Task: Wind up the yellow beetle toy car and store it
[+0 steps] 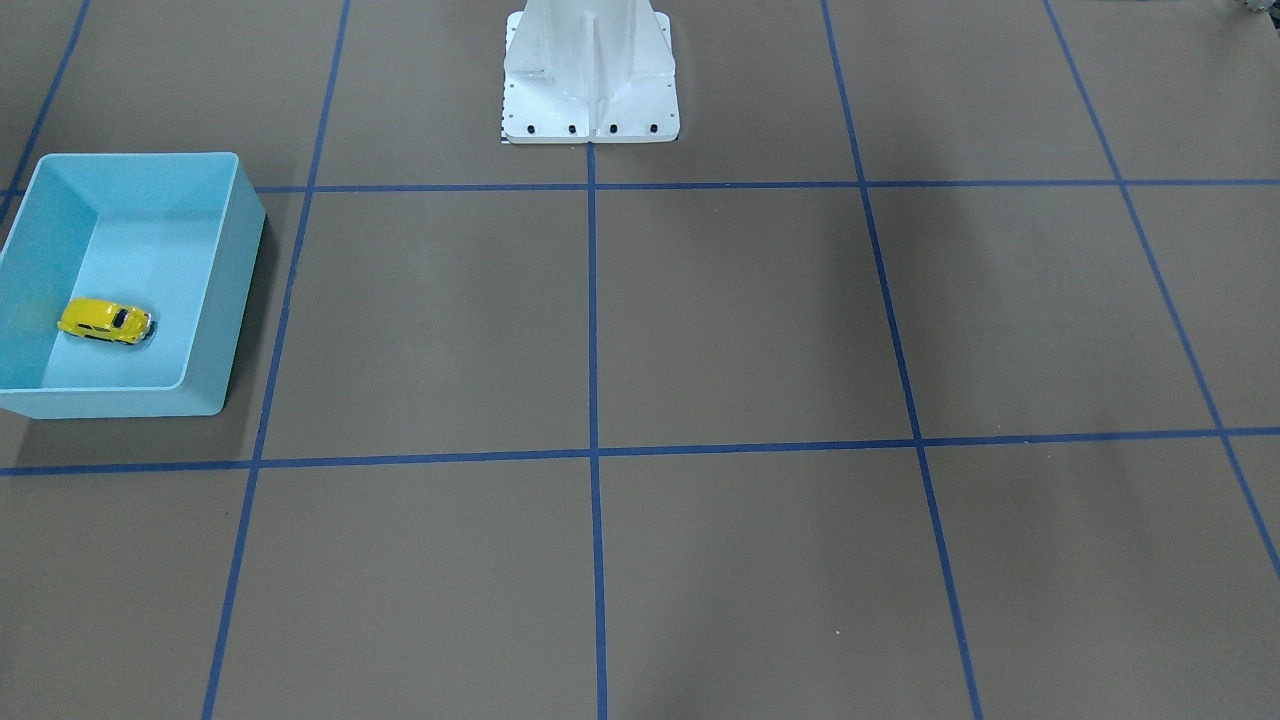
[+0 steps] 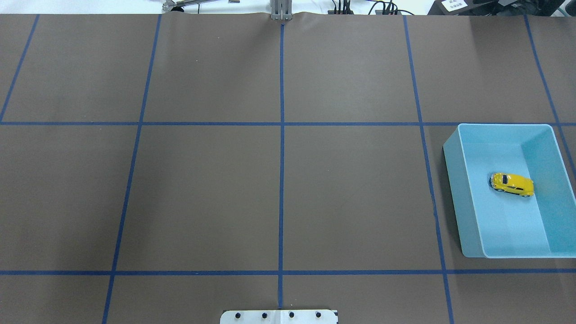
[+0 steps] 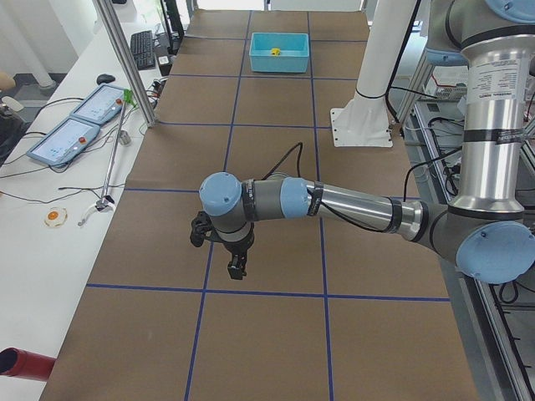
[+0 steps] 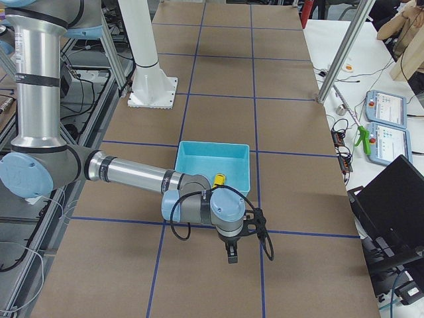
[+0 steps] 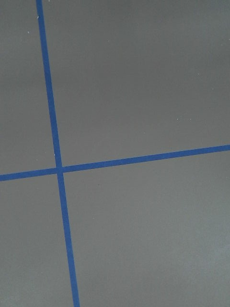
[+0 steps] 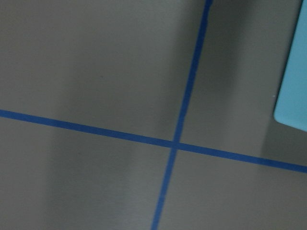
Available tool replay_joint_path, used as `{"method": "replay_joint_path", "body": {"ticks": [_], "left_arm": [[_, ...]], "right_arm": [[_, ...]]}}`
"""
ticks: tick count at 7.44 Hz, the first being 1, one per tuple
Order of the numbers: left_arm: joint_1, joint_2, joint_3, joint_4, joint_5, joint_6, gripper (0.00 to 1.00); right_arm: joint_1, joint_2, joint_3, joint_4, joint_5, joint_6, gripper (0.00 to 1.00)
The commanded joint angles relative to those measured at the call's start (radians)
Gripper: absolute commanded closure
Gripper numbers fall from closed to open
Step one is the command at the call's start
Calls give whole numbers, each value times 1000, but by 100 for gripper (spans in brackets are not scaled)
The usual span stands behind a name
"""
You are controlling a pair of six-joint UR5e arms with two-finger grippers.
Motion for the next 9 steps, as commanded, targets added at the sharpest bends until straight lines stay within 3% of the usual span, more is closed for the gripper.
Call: {"method": "replay_joint_path", "body": {"ticks": [1,9], "left_arm": [[0,1,-6,4,0,1,0],[2,1,-5,3,1,4,0]], "right_arm": [[26,33,1,-90,-62,0,0],[11,44,7,-88,-58,-3,0]]}}
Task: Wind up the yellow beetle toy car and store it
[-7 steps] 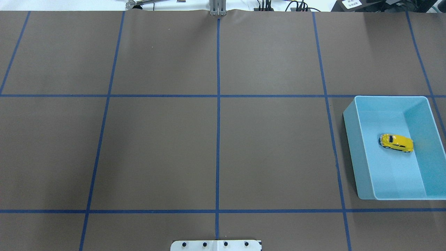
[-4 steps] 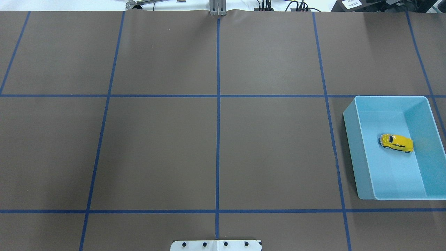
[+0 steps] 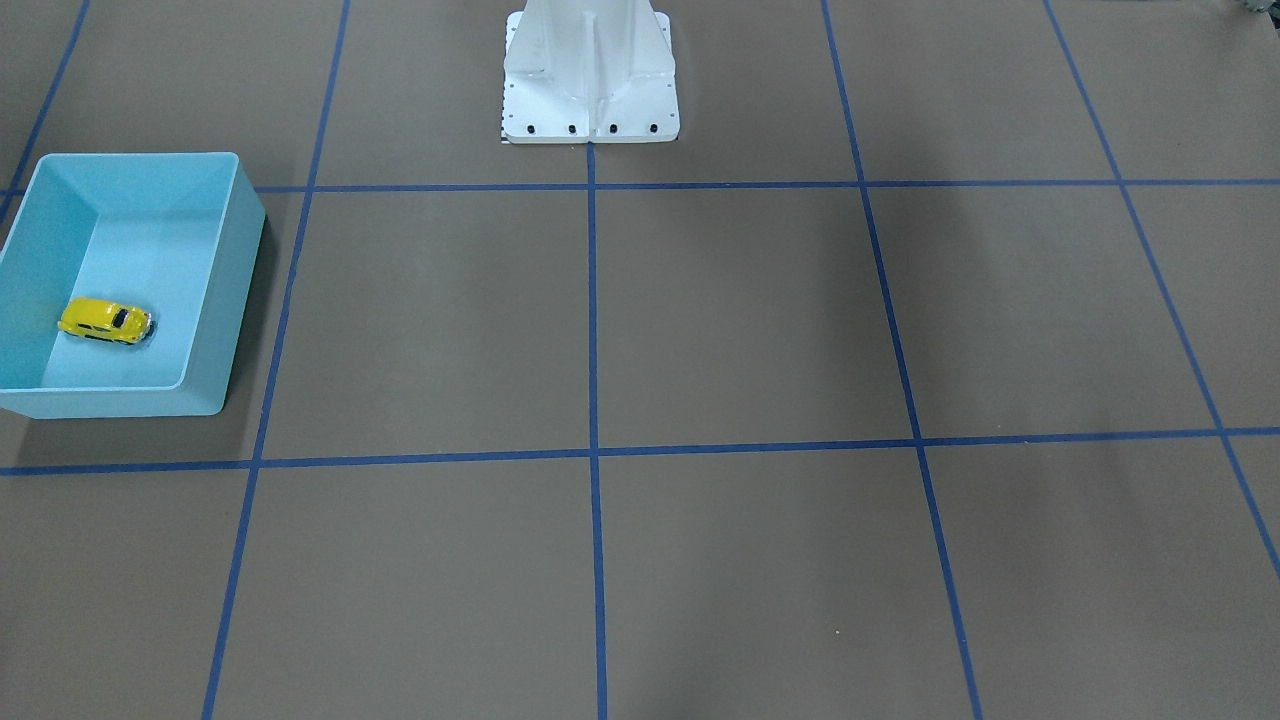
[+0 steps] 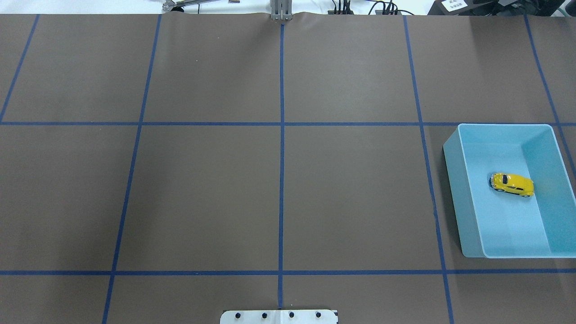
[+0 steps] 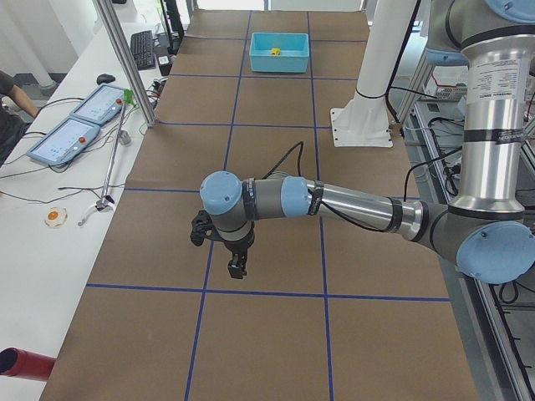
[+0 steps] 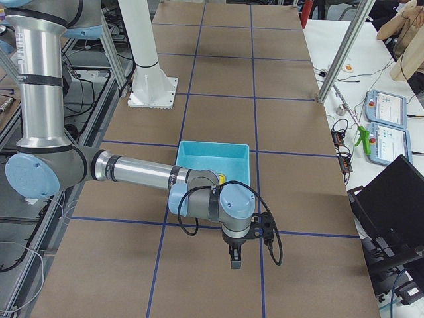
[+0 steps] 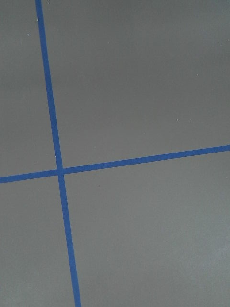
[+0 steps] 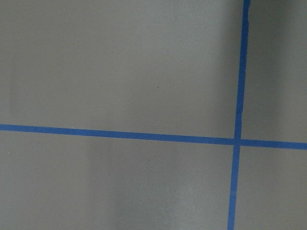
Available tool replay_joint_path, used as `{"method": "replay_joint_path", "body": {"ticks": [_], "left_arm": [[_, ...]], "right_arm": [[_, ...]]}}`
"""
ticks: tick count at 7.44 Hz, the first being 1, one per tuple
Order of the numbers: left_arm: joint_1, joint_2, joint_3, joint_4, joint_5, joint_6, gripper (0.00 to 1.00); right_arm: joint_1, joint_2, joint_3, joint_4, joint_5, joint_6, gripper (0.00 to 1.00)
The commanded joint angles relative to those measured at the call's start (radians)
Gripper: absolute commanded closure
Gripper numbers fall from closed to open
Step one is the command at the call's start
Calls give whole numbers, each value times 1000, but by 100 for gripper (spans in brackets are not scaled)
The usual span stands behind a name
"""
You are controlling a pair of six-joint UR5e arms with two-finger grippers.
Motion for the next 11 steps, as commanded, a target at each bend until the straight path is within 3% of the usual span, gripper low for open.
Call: {"method": "replay_joint_path", "body": {"ticks": [1,11], "left_arm": [[1,0,5,-2,0,2,0],[1,8,39,-12,0,11,0]], "right_arm": [[-4,0,3,0,2,0,0],[-4,0,3,0,5,1,0]]}}
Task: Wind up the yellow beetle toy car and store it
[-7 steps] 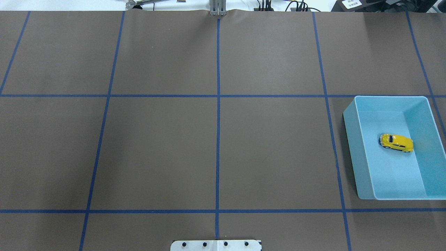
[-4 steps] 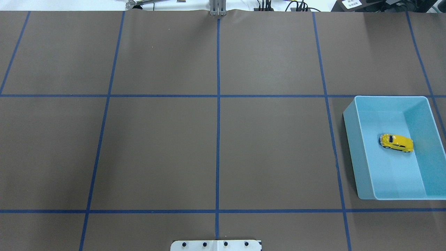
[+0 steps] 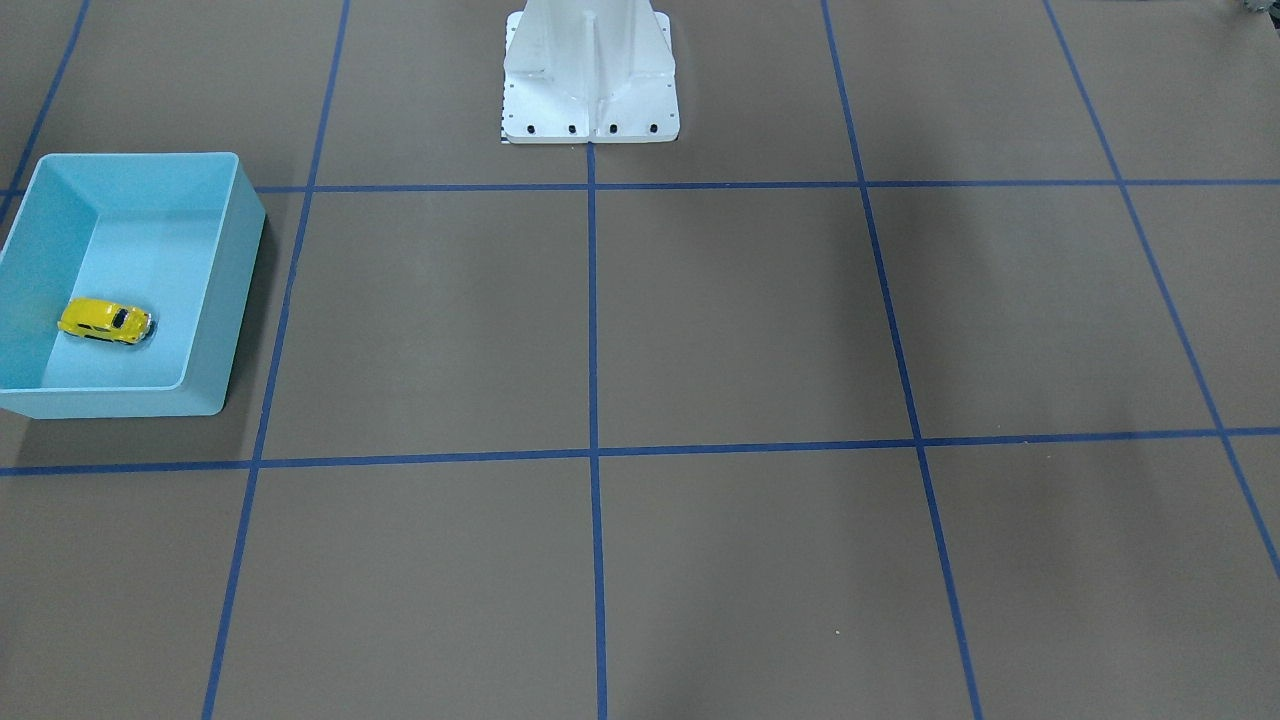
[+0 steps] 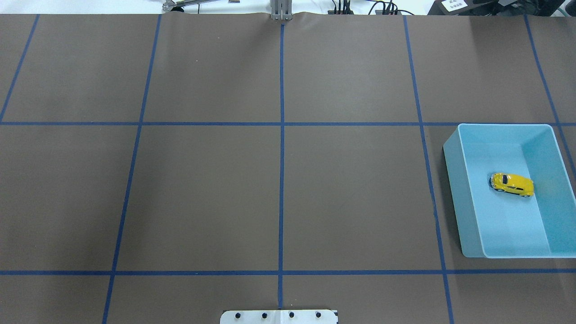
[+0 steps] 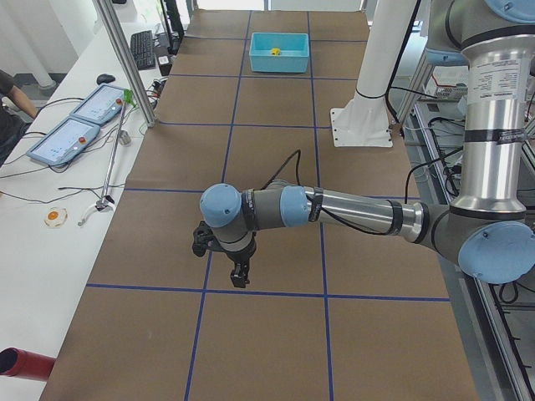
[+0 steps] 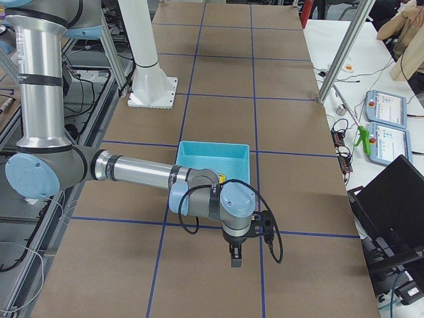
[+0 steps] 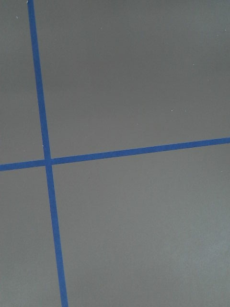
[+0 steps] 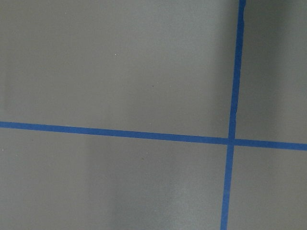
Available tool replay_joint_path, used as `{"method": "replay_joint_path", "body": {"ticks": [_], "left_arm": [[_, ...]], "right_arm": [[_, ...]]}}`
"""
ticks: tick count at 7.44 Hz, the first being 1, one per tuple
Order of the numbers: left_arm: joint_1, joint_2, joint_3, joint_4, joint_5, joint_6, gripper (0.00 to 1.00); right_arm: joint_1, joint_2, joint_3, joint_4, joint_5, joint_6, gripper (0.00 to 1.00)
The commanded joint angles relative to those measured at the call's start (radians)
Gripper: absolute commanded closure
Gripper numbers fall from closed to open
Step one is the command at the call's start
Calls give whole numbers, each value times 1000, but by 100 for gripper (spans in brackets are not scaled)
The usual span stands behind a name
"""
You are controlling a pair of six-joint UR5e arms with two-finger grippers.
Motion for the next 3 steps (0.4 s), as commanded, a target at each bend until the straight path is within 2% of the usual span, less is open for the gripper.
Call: {"method": "replay_joint_path", "body": {"ticks": [1,3], "left_arm": [[-2,2,-4,0,-2,1,0],[-2,2,-8,0,-2,1,0]], "right_arm": [[0,1,0,0,2,0,0],[-11,3,0,0,2,5,0]]}}
